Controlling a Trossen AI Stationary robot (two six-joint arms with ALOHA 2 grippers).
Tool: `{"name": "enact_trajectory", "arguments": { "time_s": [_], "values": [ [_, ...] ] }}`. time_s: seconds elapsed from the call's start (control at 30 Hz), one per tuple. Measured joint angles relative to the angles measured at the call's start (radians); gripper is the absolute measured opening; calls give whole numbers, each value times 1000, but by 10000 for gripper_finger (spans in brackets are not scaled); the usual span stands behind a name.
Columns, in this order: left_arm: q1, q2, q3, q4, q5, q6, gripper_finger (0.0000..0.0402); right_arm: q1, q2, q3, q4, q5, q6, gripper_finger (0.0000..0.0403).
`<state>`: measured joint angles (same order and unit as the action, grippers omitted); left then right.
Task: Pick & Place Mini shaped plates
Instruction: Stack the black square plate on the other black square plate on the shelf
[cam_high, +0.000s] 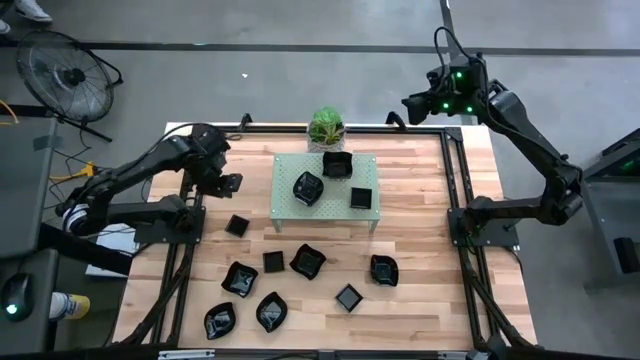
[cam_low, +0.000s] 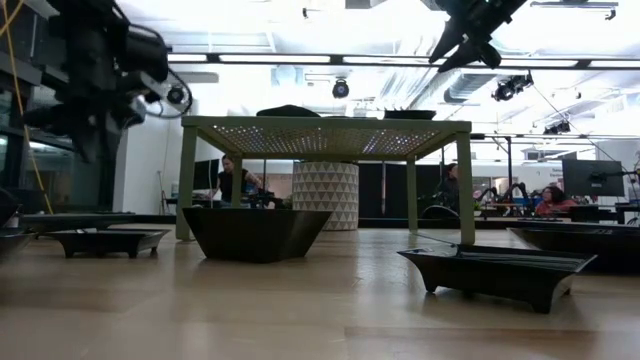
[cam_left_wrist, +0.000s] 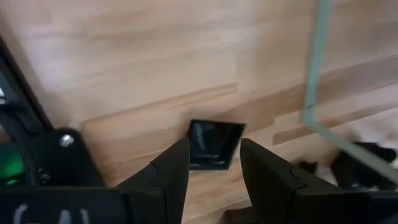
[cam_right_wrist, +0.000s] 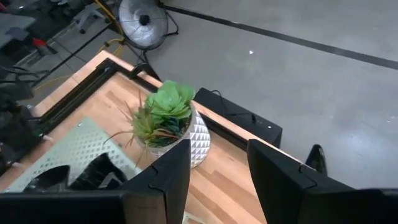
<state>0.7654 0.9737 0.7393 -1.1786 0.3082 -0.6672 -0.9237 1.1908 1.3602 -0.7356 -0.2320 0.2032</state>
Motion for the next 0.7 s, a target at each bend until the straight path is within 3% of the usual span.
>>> {"name": "enact_trajectory", "arguments": {
  "time_s": [0.27, 0.43, 0.7],
  "values": [
    [-17, 46, -68, 8, 23, 38, 140, 0, 0, 0, 0, -16, -3, 154],
    [-127, 60, -122, 70, 52, -9, 140, 1, 0, 0, 5, -22, -9, 154],
    [-291, 103, -137, 190, -2, -178, 140, 1, 0, 0, 19, -40, -12, 158]
  ]
}}
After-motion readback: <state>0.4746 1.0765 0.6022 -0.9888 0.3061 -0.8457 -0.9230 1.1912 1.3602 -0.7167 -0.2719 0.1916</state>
